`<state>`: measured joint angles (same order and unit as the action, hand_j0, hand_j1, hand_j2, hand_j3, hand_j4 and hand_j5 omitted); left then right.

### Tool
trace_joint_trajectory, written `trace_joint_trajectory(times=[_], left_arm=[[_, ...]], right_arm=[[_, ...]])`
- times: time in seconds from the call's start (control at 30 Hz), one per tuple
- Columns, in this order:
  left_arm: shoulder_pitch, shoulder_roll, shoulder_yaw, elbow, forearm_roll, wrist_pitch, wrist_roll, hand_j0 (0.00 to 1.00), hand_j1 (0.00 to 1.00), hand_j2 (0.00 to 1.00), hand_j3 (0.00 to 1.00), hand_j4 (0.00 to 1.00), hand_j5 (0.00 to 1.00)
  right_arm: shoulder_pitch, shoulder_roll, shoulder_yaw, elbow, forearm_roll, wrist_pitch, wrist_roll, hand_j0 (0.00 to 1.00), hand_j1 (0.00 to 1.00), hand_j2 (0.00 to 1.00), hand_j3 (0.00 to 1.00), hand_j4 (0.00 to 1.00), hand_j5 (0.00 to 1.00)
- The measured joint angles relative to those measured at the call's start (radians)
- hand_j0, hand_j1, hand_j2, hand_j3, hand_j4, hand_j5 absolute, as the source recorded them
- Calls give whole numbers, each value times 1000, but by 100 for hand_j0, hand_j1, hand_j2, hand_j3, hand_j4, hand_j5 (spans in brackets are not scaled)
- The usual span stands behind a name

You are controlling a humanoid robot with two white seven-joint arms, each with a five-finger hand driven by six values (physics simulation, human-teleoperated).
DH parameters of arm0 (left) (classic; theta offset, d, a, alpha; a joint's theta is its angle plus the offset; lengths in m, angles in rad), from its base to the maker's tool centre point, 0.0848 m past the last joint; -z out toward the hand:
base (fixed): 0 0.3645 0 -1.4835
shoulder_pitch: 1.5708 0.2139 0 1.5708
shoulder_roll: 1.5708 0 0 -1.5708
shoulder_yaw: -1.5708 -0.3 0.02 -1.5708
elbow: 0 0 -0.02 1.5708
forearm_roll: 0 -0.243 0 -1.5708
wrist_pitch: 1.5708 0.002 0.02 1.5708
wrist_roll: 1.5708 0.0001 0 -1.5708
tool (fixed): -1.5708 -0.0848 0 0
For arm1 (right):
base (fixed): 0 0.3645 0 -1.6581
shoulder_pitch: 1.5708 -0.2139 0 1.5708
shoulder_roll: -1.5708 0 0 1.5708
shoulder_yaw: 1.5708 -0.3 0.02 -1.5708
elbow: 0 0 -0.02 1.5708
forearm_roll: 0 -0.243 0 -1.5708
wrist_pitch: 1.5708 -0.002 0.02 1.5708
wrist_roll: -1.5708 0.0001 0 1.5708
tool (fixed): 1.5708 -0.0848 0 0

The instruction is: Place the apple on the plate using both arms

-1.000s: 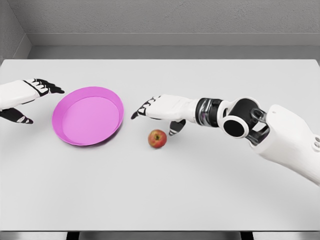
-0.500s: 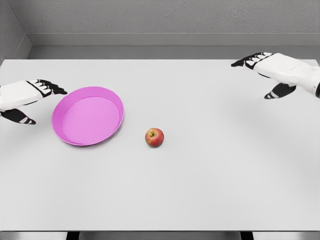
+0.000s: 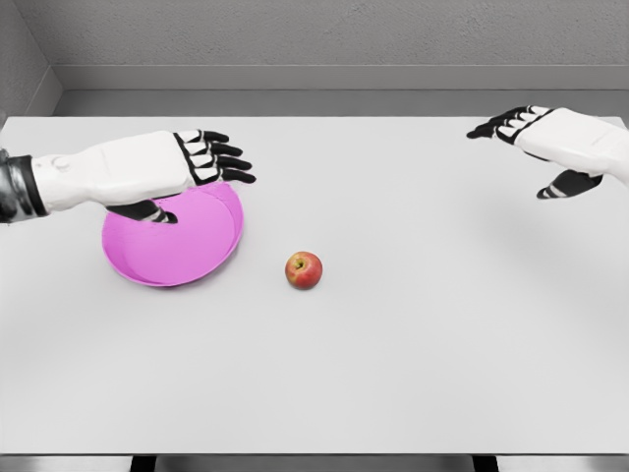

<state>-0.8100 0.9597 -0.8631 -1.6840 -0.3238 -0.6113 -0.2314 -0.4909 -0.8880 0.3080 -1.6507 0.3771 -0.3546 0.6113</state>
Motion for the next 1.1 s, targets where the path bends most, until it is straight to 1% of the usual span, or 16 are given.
trace_joint_trajectory(times=[0.07,0.1,0.17,0.2,0.27,0.3,0.33,0.37,0.43,0.57,0.7,0.73,0.93,1.1], left_arm=[[-34,-30,-69,-6,-2,0,0,100,100,100,100,100,100],[-46,-40,-96,-8,-2,0,0,100,100,100,100,100,100],[-95,-52,-148,-10,-2,0,0,100,100,100,100,100,100],[-109,-57,-175,-11,-2,0,0,100,100,100,100,100,100],[-159,-67,-224,-11,-2,0,0,100,100,100,100,100,100],[-194,-73,-248,-11,-4,-1,0,100,100,100,100,100,100],[-213,-81,-273,-10,-3,0,1,100,100,100,100,100,100],[-251,-93,-302,-9,-11,0,0,100,100,100,100,100,100],[-275,-121,-344,-8,-52,0,0,100,100,100,100,100,100],[-307,-153,-391,-6,-129,0,-1,100,100,100,100,100,100],[-308,-178,-417,-5,-156,-1,-9,100,100,100,100,100,100],[-321,-186,-425,-4,-159,-1,-22,100,100,100,100,100,100],[-321,-227,-445,16,-172,-1,-124,100,100,100,100,100,100],[-321,-262,-447,34,-205,-1,-158,100,100,100,100,100,100]], right_arm=[[2,-1,-9,-2,0,-1,0,100,100,100,100,100,100],[6,-1,-18,-3,0,-1,0,100,100,100,100,100,100],[8,0,-31,-7,0,-1,0,100,100,100,100,100,100],[14,0,-34,-8,0,-1,0,100,100,100,100,100,100],[49,0,-38,-9,1,-1,0,100,100,100,100,100,100],[63,0,-40,-9,0,-1,0,100,100,100,100,100,100],[64,0,-40,-9,0,-1,0,100,100,100,100,100,100],[64,0,-41,-9,0,-1,0,100,100,100,100,100,100],[72,0,-41,-10,0,-1,0,100,100,100,100,100,100],[72,-1,-41,-10,0,-1,0,100,100,100,100,100,100],[72,-2,-42,-9,0,-1,0,100,100,100,100,100,100],[72,-3,-42,-9,0,-1,0,100,100,100,100,100,100],[74,-6,-42,-8,0,-1,0,100,100,100,100,100,100],[77,-9,-42,-8,0,-1,0,100,100,100,100,100,100]])
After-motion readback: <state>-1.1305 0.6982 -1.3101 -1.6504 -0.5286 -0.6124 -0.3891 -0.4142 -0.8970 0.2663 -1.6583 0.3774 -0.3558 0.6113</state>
